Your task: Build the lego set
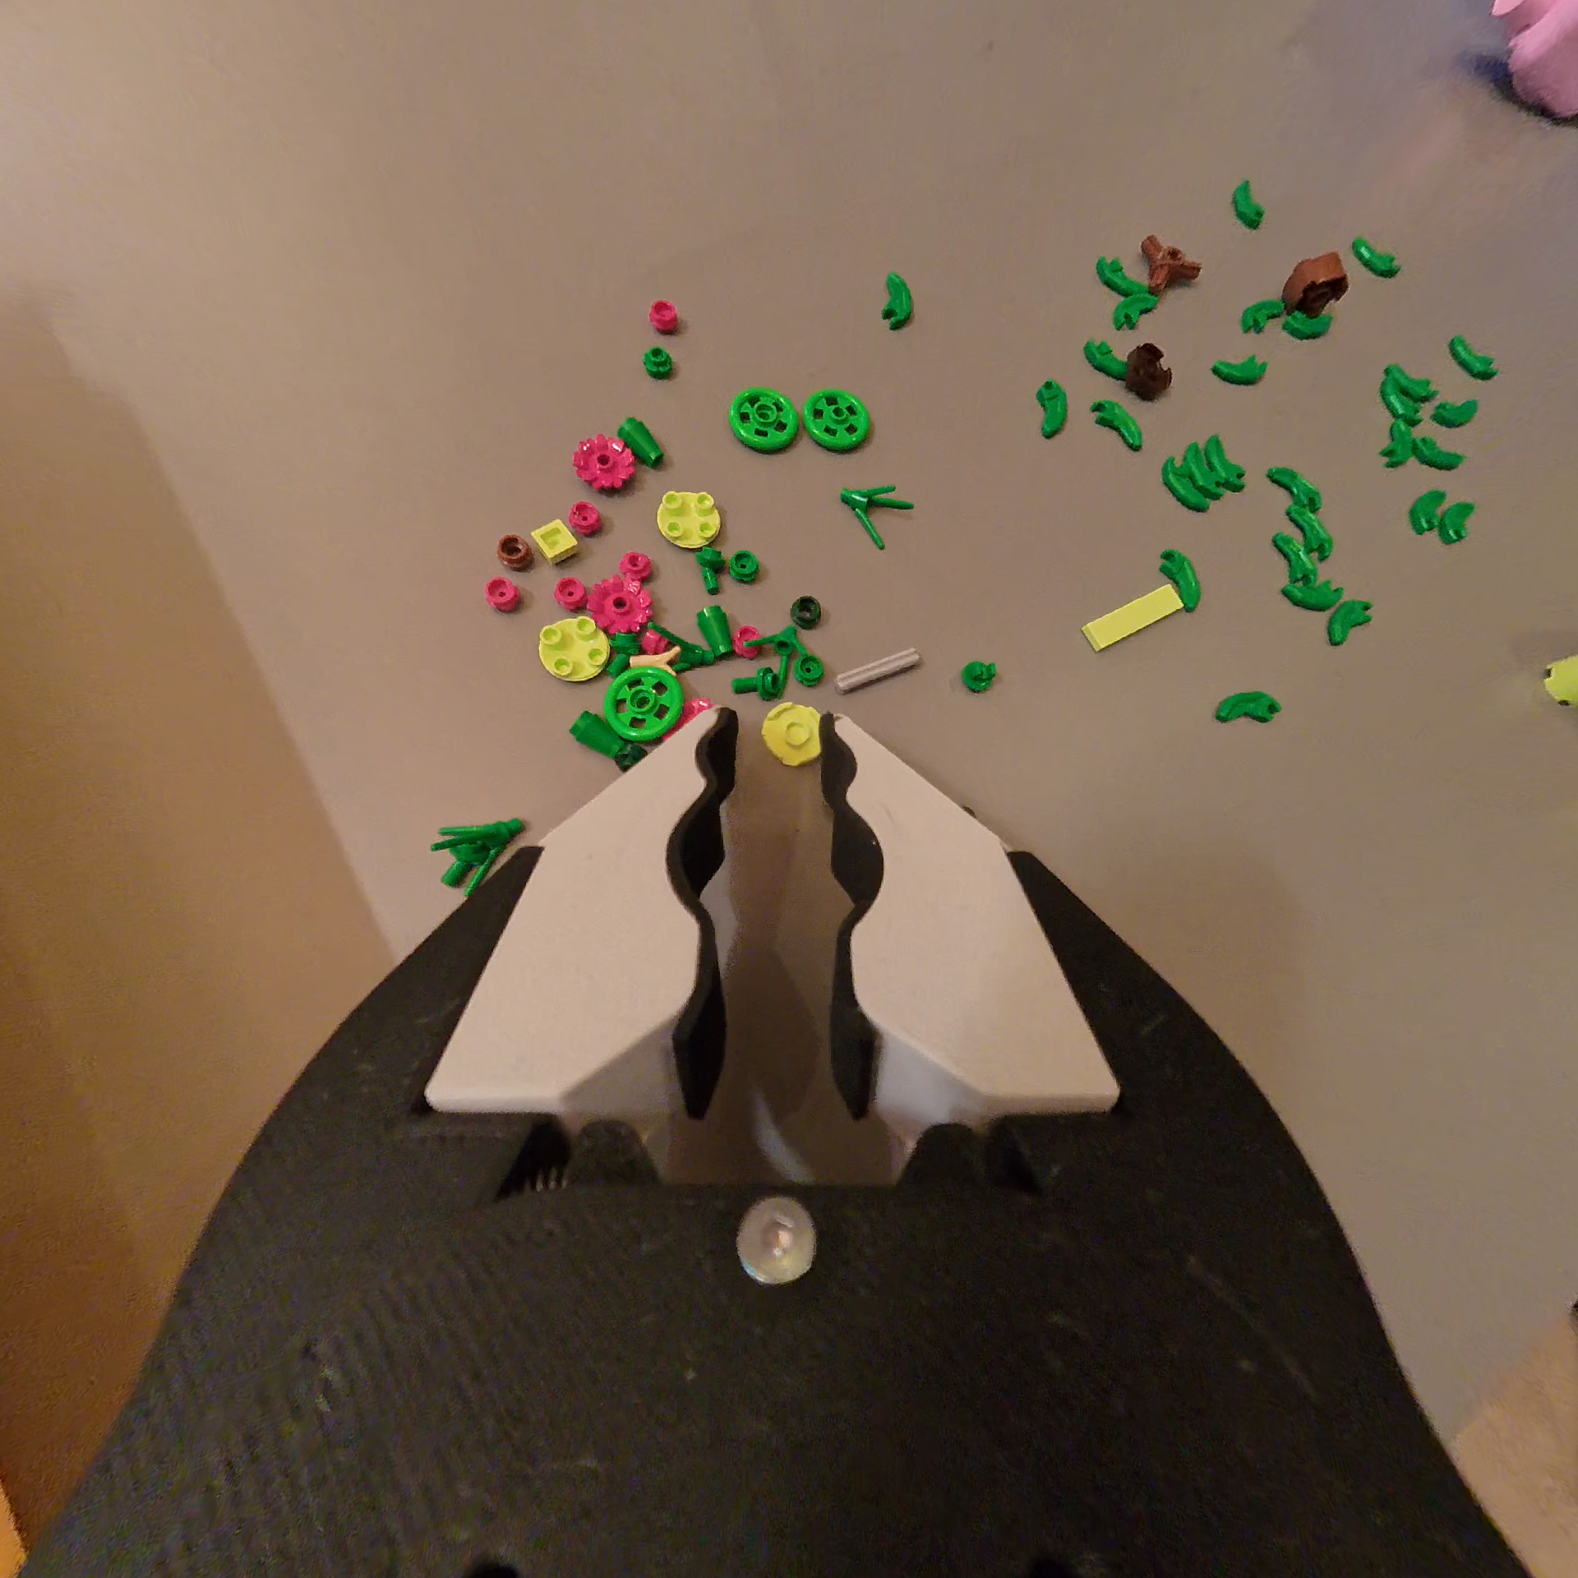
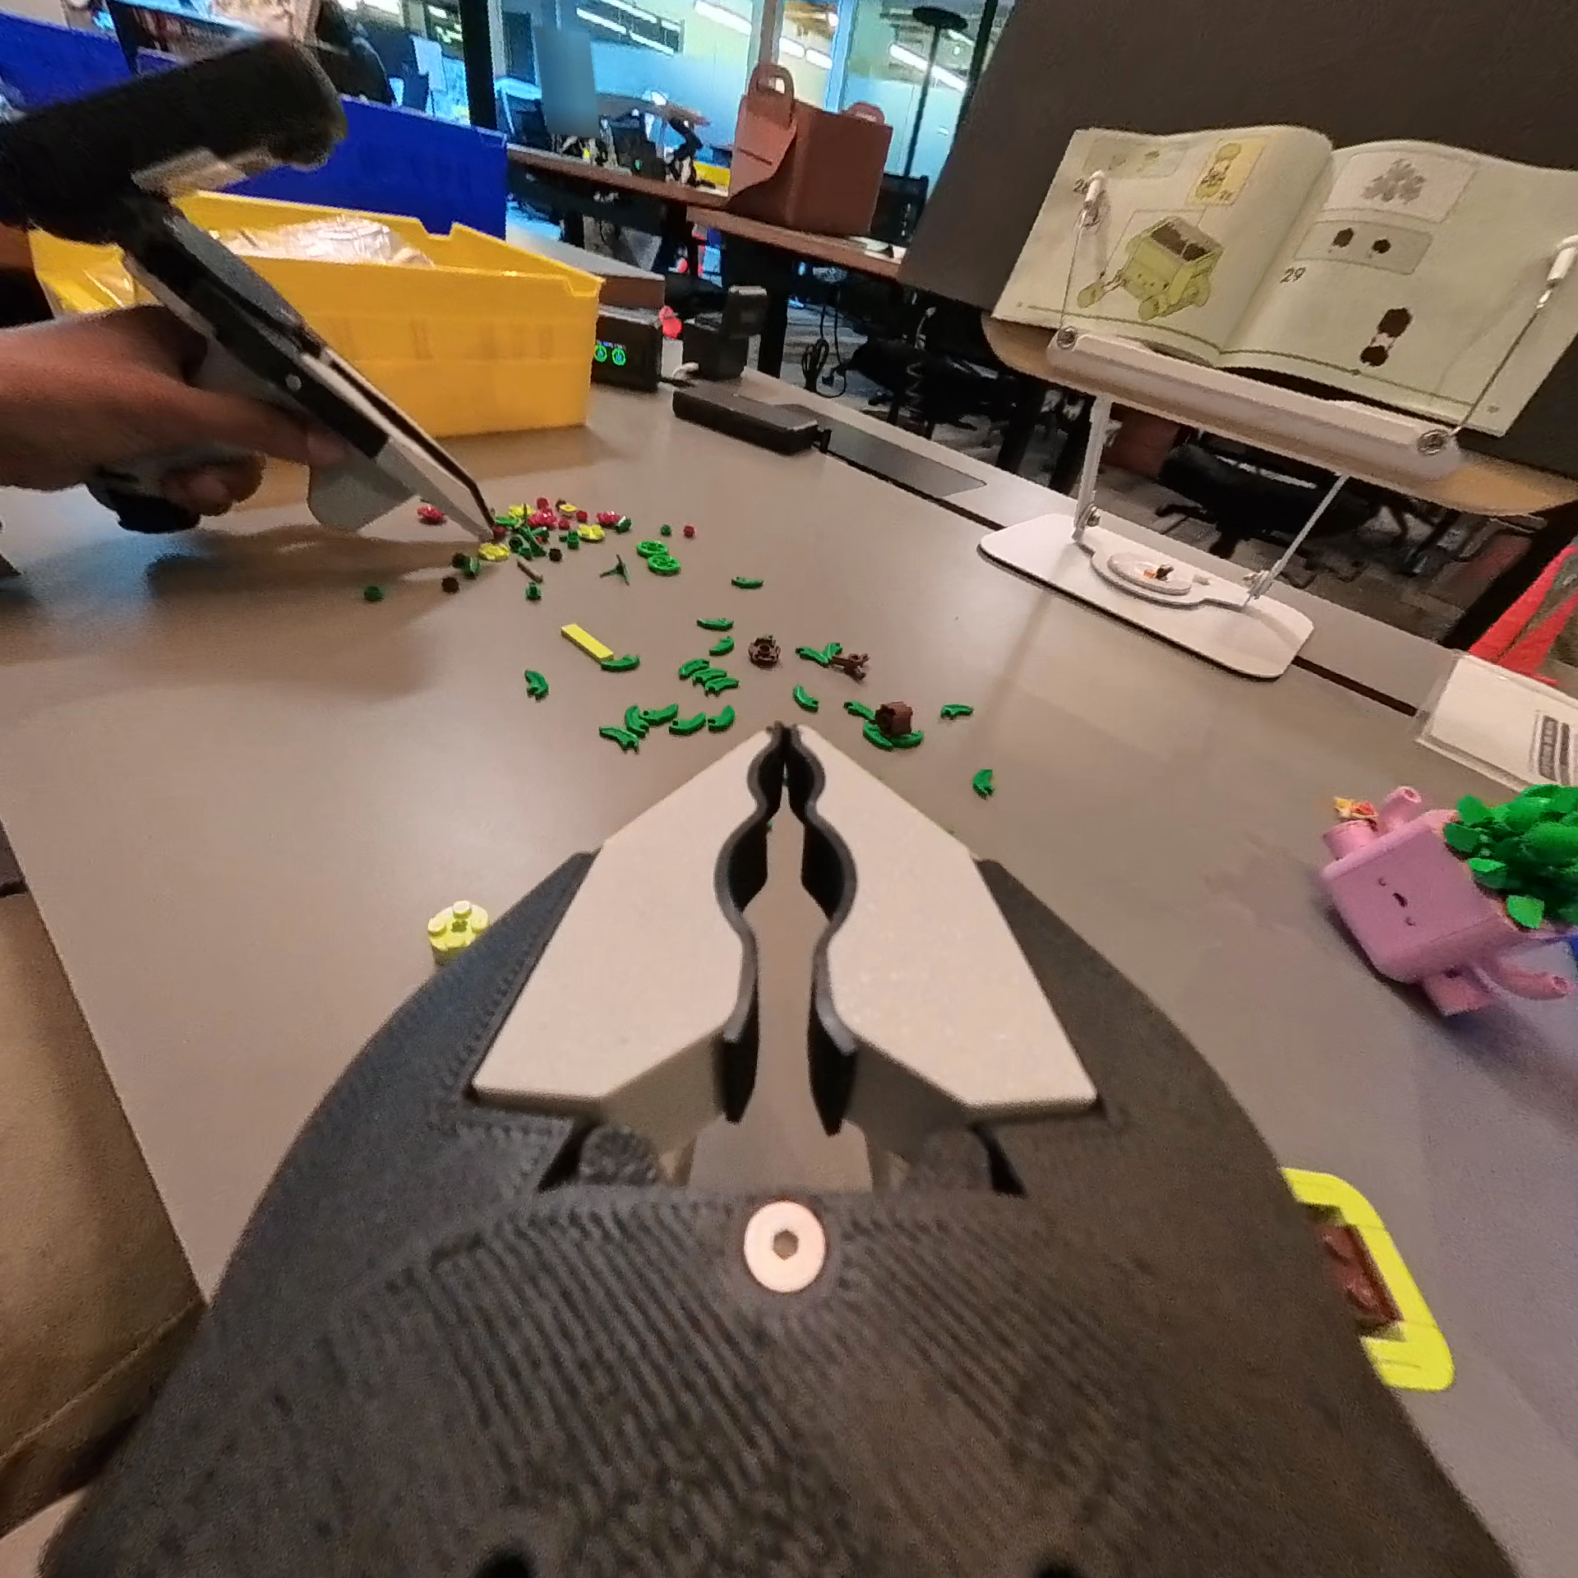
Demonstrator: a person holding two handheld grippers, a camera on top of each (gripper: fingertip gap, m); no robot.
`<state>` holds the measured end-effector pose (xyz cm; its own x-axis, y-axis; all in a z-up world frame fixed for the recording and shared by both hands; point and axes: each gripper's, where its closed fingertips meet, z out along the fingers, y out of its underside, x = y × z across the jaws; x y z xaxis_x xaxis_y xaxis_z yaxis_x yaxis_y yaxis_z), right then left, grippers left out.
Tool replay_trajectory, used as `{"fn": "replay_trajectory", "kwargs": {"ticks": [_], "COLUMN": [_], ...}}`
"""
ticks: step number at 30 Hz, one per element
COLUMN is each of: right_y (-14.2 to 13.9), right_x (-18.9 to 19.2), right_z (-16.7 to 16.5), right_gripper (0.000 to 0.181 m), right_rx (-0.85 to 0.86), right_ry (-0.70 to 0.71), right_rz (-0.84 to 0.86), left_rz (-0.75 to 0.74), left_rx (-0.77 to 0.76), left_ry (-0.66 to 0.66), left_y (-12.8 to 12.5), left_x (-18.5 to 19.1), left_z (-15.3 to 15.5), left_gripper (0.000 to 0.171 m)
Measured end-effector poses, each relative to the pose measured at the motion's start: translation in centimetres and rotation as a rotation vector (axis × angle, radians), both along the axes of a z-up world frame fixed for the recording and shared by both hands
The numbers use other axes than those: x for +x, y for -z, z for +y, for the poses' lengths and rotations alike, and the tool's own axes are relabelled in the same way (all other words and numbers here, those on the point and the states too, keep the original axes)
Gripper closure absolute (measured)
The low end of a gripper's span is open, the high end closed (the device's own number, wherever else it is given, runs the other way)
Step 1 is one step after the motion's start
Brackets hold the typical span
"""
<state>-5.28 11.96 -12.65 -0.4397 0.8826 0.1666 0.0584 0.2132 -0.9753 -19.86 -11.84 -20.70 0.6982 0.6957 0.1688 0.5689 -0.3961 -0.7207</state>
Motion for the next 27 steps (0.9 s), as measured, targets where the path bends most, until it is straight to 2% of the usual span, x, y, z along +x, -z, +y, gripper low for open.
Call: {"fn": "replay_trajectory", "kwargs": {"ticks": [6, 10, 12, 17, 19, 23, 25, 27], "right_y": [-0.5, -0.5, -0.5, -0.2, -0.4, -2.9, -3.5, -4.1], "right_x": [0.3, 0.3, 0.3, 0.2, 0.3, 1.3, 1.5, 1.4], "right_z": [0.2, 0.1, 0.0, -0.2, -0.4, -3.1, -5.6, -7.2], "right_gripper": [0.181, 0.181, 0.181, 0.181, 0.181, 0.181, 0.181, 0.169], "right_rx": [-0.029, -0.019, -0.011, 0.015, 0.030, 0.055, 0.137, 0.227], "right_ry": [-0.003, -0.005, -0.005, -0.003, -0.005, -0.055, -0.103, -0.099], "right_rz": [0.027, 0.029, 0.031, 0.024, 0.041, 0.188, 0.216, 0.250], "left_rz": [0.006, 0.031, 0.058, 0.069, 0.027, -0.138, -0.243, -0.352], "left_rx": [-0.044, -0.075, -0.041, 0.185, 0.329, 0.734, 0.844, 0.954], "left_ry": [0.008, 0.006, 0.000, 0.030, 0.091, 0.289, 0.375, 0.449], "left_y": [0.8, 0.7, -0.2, -3.8, -5.2, -9.4, -10.2, -11.3], "left_x": [0.3, 0.3, 0.2, 0.8, 1.9, 6.0, 8.1, 10.3], "left_z": [0.6, 0.6, 0.7, 2.3, 3.6, 7.9, 10.2, 12.2], "left_gripper": [0.151, 0.161, 0.163, 0.163, 0.163, 0.163, 0.163, 0.164]}}
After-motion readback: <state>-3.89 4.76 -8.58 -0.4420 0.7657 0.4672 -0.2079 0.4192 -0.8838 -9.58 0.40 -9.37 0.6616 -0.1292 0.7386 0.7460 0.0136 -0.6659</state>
